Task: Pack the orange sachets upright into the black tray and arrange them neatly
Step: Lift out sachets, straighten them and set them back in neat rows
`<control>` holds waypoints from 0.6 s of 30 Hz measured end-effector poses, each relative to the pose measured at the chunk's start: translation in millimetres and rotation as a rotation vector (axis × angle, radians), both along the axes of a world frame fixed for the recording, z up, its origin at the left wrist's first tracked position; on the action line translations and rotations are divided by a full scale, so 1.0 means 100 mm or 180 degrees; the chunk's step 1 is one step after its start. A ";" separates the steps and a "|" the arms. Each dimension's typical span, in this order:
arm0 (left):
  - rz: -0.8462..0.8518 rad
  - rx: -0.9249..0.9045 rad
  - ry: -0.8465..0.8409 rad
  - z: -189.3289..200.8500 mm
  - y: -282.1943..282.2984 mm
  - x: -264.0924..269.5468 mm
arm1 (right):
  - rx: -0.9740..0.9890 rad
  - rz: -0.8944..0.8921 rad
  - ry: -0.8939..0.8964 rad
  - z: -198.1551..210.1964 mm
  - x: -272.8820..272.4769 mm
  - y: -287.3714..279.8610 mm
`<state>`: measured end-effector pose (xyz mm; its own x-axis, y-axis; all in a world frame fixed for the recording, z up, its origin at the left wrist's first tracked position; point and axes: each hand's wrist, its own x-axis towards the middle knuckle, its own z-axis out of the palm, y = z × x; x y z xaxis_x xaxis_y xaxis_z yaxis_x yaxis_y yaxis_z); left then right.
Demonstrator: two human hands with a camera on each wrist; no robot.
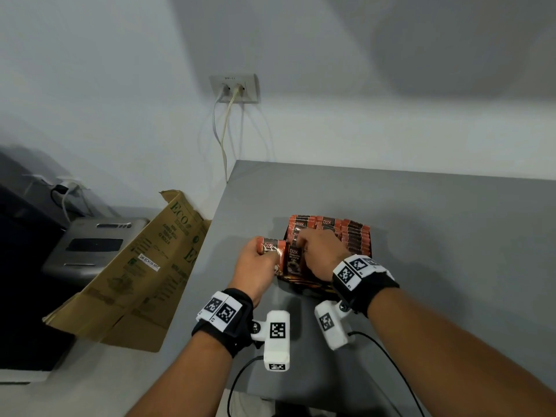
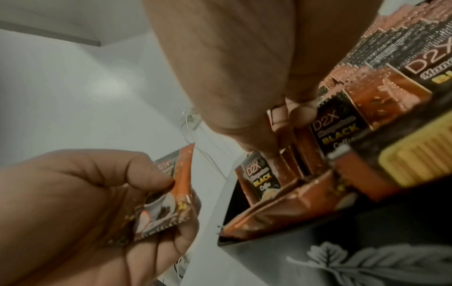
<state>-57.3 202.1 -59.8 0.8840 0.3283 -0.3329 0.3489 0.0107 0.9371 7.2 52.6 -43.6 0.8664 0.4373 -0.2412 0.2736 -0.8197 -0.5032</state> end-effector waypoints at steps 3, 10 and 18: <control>-0.0088 0.0024 -0.0031 0.05 -0.02 -0.03 | 0.0248 -0.0207 -0.0107 0.05 0.01 -0.07; -0.0540 -0.0127 -0.0268 0.18 -0.24 0.05 | 0.1301 -0.0216 0.0165 0.34 -0.03 -0.28; -0.0820 0.0621 -0.0040 0.13 -0.18 0.06 | 0.0647 -0.0815 -0.0297 0.22 0.00 -0.71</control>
